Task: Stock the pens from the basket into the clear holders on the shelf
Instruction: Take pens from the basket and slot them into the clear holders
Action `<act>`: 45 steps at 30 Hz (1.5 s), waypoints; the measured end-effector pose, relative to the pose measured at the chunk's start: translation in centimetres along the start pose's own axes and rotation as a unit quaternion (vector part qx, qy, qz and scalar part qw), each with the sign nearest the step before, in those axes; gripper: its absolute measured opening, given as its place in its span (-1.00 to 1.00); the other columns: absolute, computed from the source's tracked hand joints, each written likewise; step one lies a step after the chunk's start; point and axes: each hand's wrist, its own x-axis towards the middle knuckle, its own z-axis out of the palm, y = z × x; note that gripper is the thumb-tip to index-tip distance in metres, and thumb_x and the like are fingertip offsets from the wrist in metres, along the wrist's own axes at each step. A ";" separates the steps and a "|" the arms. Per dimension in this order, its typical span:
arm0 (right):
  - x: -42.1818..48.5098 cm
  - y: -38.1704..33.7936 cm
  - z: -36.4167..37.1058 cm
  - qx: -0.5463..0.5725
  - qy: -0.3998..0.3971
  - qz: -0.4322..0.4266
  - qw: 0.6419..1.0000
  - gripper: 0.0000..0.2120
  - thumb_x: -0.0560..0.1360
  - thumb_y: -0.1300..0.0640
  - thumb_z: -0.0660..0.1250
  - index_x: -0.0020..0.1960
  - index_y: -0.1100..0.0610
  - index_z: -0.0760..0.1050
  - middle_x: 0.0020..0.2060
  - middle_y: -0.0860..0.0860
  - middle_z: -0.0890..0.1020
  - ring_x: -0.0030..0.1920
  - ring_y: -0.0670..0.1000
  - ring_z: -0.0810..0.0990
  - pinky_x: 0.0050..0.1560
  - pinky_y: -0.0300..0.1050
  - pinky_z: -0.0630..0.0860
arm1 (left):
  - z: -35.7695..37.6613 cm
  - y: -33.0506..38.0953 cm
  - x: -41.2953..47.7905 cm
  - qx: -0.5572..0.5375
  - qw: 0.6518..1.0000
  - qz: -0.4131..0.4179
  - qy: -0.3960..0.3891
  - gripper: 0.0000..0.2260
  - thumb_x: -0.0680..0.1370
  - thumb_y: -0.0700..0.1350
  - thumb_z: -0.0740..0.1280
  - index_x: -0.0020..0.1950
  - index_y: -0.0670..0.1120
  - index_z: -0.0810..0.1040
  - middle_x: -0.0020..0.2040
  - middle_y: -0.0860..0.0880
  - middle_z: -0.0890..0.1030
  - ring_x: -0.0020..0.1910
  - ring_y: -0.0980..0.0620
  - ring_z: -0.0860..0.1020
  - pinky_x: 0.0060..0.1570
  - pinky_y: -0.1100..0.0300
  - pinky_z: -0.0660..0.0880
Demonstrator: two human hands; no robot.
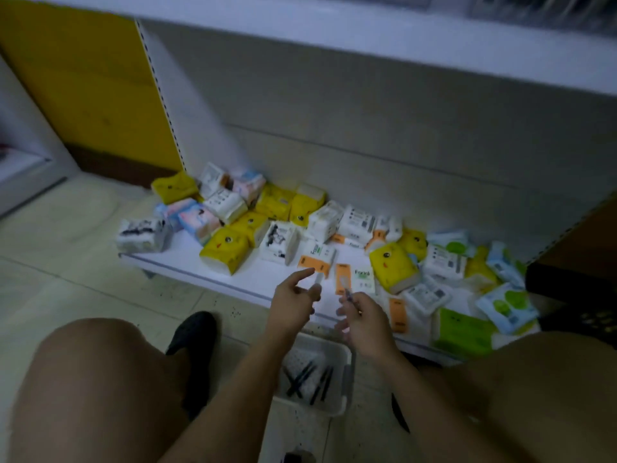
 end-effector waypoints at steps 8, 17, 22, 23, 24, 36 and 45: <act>-2.9 -9.3 -7.7 0.027 0.125 -0.164 0.978 -0.80 0.65 0.08 0.11 0.09 0.02 0.52 -0.32 -0.03 0.52 -0.38 -0.12 0.49 -0.33 -0.25 0.42 | 3.4 11.2 -2.1 -0.014 0.988 0.143 -0.062 -0.76 0.58 -0.13 0.28 0.23 0.07 0.55 -0.10 -0.20 0.61 -0.24 0.00 0.53 -0.23 0.14 0.47; -7.4 -17.8 -18.1 0.082 0.237 -0.284 0.926 -0.89 0.54 0.17 0.35 -0.14 0.00 0.54 -0.26 -0.15 0.61 -0.22 -0.25 0.58 -0.17 -0.38 0.45 | 7.4 24.2 -6.4 -0.040 0.938 0.310 -0.148 -0.79 0.57 -0.25 0.31 0.20 -0.13 0.44 -0.13 -0.13 0.51 -0.30 -0.01 0.66 -0.31 0.17 0.59; -9.4 -21.1 -24.1 0.098 0.258 -0.318 0.907 -0.69 0.53 0.19 0.37 0.20 -0.08 0.45 -0.12 -0.01 0.60 -0.07 -0.05 0.61 -0.04 -0.17 0.55 | 9.5 29.6 -9.1 0.011 0.904 0.398 -0.154 -0.81 0.56 -0.18 0.36 0.14 0.02 0.53 -0.12 -0.10 0.60 -0.23 -0.07 0.67 -0.20 -0.04 0.64; -9.8 -21.7 -25.2 0.094 0.265 -0.330 0.901 -0.61 0.53 0.19 0.37 0.28 -0.11 0.42 -0.12 0.00 0.61 -0.08 -0.06 0.62 -0.04 -0.18 0.56 | 10.0 30.5 -9.5 0.012 0.901 0.407 -0.150 -0.82 0.55 -0.18 0.37 0.12 0.03 0.53 -0.11 -0.08 0.61 -0.23 -0.06 0.67 -0.21 -0.04 0.64; -10.1 -22.3 -26.4 0.082 0.272 -0.341 0.896 -0.56 0.53 0.20 0.36 0.33 -0.14 0.39 -0.12 -0.01 0.61 -0.09 -0.08 0.63 -0.05 -0.20 0.57 | 10.5 31.5 -9.9 0.015 0.898 0.416 -0.145 -0.82 0.54 -0.17 0.38 0.11 0.04 0.52 -0.10 -0.07 0.61 -0.24 -0.05 0.67 -0.21 -0.03 0.64; -8.4 -28.5 -39.1 0.015 0.380 -0.405 0.832 -0.69 0.48 0.17 0.43 0.15 -0.11 0.48 -0.10 -0.11 0.56 -0.14 -0.05 0.62 -0.09 0.01 0.64 | 18.1 43.6 -9.3 0.098 0.827 0.548 -0.081 -0.79 0.52 -0.11 0.39 0.09 0.12 0.47 -0.09 0.09 0.59 -0.13 0.21 0.59 -0.20 0.31 0.58; -3.0 -31.9 -43.9 0.003 0.421 -0.429 0.799 -0.68 0.48 0.19 0.43 0.11 -0.09 0.42 -0.15 -0.22 0.50 -0.18 -0.10 0.61 -0.10 0.01 0.64 | 22.4 49.2 -5.9 0.119 0.786 0.606 -0.014 -0.81 0.52 -0.12 0.40 0.11 0.01 0.52 -0.09 0.07 0.61 -0.13 0.16 0.58 -0.16 0.26 0.57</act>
